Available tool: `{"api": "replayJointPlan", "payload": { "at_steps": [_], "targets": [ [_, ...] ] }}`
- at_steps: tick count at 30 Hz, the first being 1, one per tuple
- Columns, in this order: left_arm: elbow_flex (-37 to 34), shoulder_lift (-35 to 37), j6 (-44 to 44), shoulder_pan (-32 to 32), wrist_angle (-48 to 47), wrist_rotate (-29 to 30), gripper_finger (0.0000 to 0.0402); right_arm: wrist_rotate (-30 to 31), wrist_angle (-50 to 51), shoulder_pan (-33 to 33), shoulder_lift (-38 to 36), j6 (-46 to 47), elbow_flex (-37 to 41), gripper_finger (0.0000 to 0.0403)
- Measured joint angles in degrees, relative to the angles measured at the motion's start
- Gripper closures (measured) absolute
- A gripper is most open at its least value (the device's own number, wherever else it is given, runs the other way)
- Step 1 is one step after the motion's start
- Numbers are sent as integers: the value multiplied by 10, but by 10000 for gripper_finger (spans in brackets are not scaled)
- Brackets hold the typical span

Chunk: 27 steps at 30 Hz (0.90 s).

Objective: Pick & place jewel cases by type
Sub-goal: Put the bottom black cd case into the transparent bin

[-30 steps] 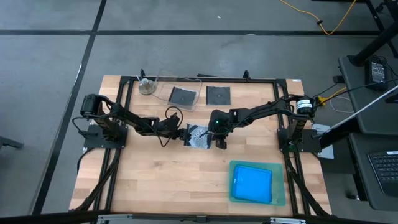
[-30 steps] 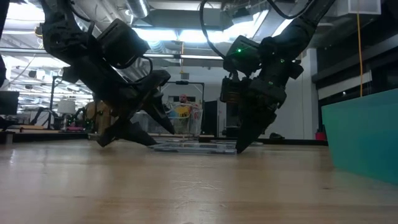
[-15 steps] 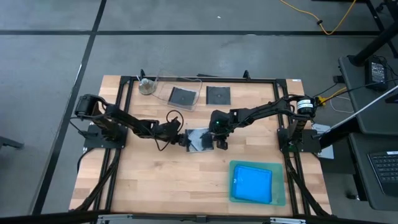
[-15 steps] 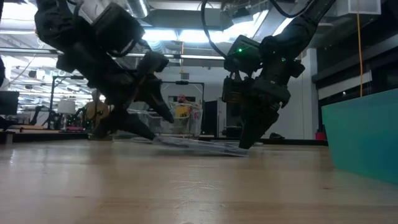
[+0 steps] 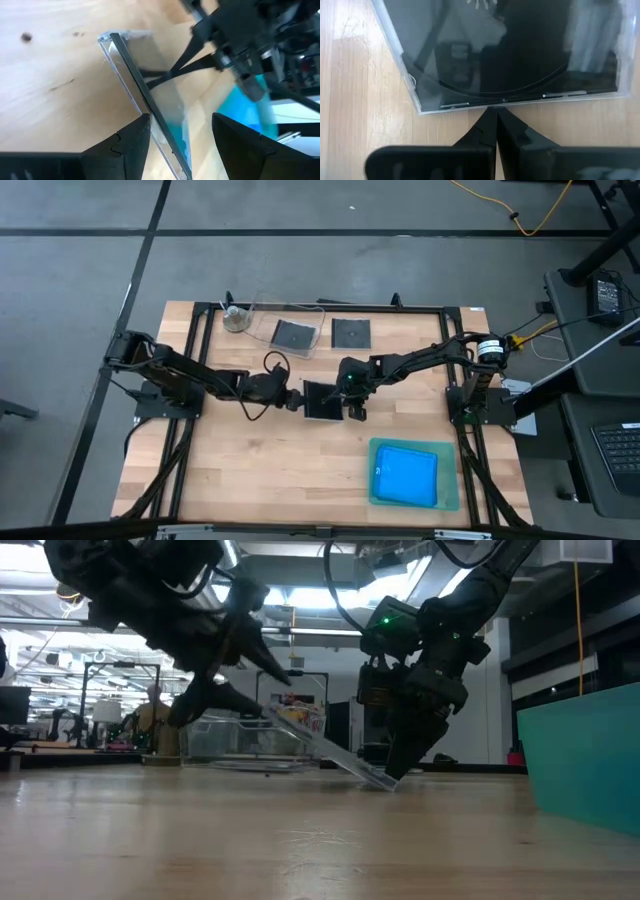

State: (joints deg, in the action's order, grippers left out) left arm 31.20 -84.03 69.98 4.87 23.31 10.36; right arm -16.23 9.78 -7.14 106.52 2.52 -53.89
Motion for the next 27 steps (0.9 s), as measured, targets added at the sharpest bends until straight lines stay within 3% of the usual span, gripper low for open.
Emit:
{"api": "replayJointPlan", "payload": {
  "at_steps": [17,27],
  "targets": [
    [56,8,-77,-2,-4,-10,199,3,-11,0,1,2,-2,395],
    [57,9,-79,-5,-28,-13,200,3,-10,0,1,14,-2,395]
  ]
}}
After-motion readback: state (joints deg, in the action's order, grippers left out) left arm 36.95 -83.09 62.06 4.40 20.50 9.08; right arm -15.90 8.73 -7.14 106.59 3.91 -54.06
